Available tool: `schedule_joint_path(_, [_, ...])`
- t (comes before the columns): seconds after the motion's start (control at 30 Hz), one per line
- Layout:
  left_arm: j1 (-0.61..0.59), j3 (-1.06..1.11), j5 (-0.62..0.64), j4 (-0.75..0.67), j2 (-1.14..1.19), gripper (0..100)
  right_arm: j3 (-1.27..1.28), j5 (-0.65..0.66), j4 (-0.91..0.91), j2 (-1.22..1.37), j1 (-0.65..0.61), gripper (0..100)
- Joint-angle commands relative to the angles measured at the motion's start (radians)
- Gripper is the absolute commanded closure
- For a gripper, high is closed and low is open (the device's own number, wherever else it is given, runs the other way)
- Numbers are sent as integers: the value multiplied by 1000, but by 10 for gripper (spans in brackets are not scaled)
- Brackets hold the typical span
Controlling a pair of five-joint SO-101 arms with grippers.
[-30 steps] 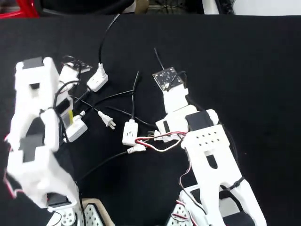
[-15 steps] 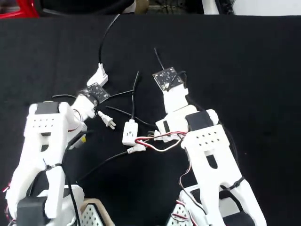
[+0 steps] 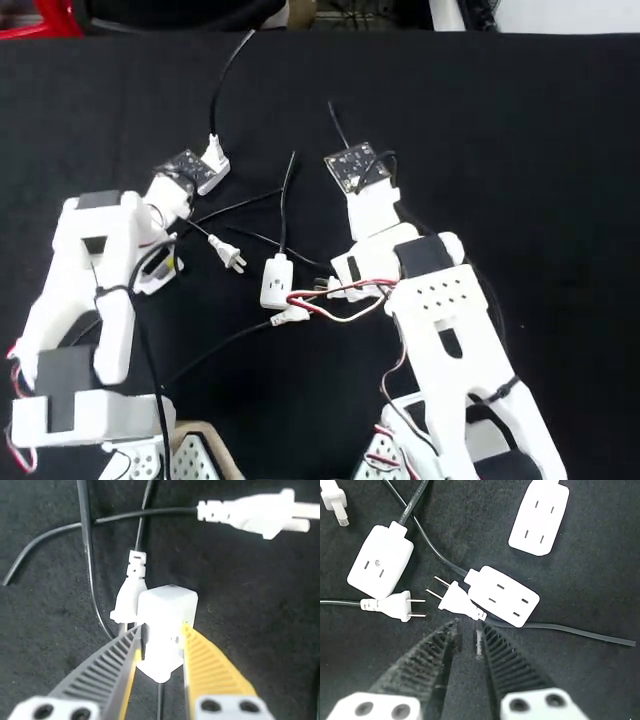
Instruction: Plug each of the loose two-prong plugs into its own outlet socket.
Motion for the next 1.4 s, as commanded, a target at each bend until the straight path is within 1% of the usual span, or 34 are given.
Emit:
schedule_joint_path(0.0, [-5,-56,-8,38,64,873,-4,11,-9,2,14,949])
schedule_joint_path(0.13, [-4,-59,-9,46,64,866,-4,11,-8,2,14,949])
schedule_joint_path(0.23, [-10,-50,-11,48,57,822,-4,11,-8,2,14,949])
schedule_joint_path(0.5, [13,-18,-11,48,55,820,-4,11,-8,2,14,949])
schedule_joint_path(0.53, [15,-13,-11,48,55,827,-4,11,-8,2,15,949])
schedule_joint_path(0.6, [28,-8,-6,54,54,874,-4,11,-8,2,15,949])
schedule_joint_path(0.7, [56,-18,-6,137,35,961,-4,11,-8,2,15,949])
schedule_joint_path(0.83, [104,10,11,212,-115,959,-4,11,-8,2,15,949])
schedule_joint_path(0.93, [150,73,77,213,-322,958,-4,11,-8,2,15,949])
schedule_joint_path(1.03, [245,185,101,203,-542,956,-4,11,-8,1,15,949])
schedule_joint_path(1.1, [314,280,101,143,-669,956,-4,11,-8,1,15,949])
schedule_joint_path(1.17, [348,384,101,21,-772,956,-4,11,-6,1,17,949])
schedule_joint_path(1.3, [335,575,78,-253,-832,956,-4,11,-6,1,17,949])
schedule_joint_path(1.37, [306,638,18,-347,-818,955,-4,11,-6,1,17,949])
